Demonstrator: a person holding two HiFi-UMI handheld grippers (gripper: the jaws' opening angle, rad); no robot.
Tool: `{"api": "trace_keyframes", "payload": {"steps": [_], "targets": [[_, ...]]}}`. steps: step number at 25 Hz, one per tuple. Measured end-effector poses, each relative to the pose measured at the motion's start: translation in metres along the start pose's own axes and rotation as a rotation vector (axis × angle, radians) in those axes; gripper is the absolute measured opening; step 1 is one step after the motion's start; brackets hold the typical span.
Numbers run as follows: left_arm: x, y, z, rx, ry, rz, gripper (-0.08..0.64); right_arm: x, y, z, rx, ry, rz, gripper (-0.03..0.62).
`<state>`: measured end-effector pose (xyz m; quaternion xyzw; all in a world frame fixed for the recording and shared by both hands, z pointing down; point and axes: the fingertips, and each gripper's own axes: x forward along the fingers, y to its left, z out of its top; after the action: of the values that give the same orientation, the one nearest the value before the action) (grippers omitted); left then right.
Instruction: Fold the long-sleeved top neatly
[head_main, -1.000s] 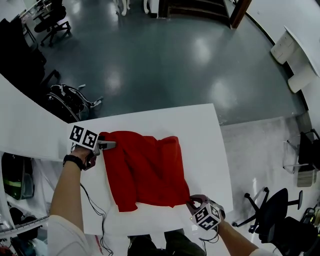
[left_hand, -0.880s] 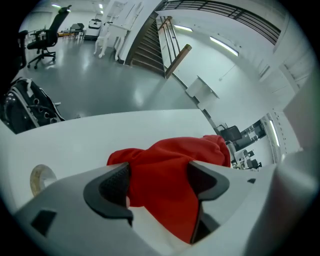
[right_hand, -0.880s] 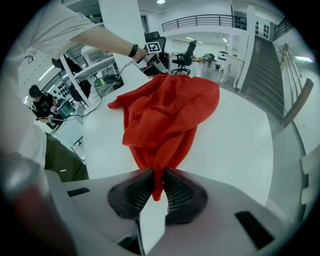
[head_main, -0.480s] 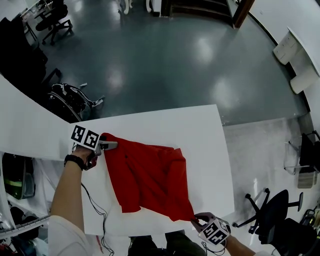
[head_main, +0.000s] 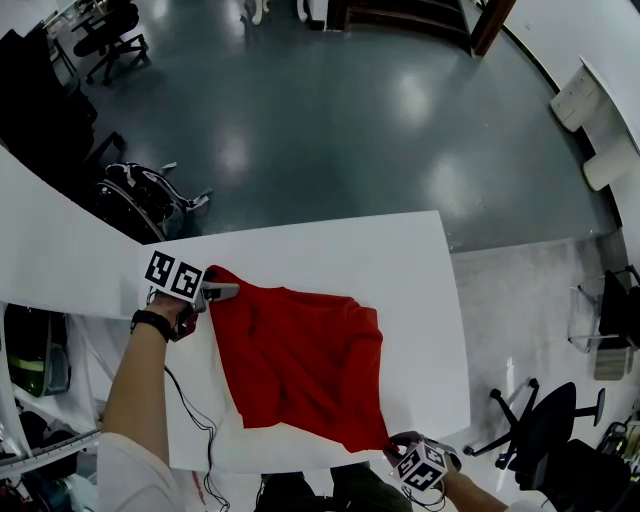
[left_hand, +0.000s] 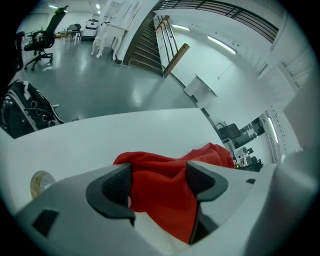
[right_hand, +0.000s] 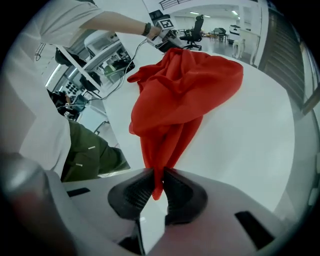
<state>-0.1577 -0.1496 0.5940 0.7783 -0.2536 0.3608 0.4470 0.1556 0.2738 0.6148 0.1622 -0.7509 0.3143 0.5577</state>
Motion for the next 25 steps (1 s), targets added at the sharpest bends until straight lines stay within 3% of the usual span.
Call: {"api": "trace_keyframes", "payload": {"steps": [10,14,20,22,25], "targets": [[-0.001,-0.001,-0.001,0.028,-0.006,0.005,0.347,0.004,-0.004,0.002,0.002,0.042,-0.019,0.066],[-0.005,-0.01,-0.007,0.082,-0.005,0.012,0.36,0.004,-0.005,0.004,0.016,0.04,-0.023,0.071],[-0.043,-0.044,-0.037,0.182,-0.114,0.027,0.368,0.004,-0.005,0.006,0.018,0.041,-0.021,0.071],[-0.051,-0.083,-0.061,0.268,-0.114,0.004,0.367,0.005,-0.005,0.005,0.02,0.04,-0.018,0.072],[-0.037,-0.174,-0.128,0.462,0.029,-0.1,0.367,0.004,-0.006,0.004,0.025,0.037,-0.012,0.074]]}}
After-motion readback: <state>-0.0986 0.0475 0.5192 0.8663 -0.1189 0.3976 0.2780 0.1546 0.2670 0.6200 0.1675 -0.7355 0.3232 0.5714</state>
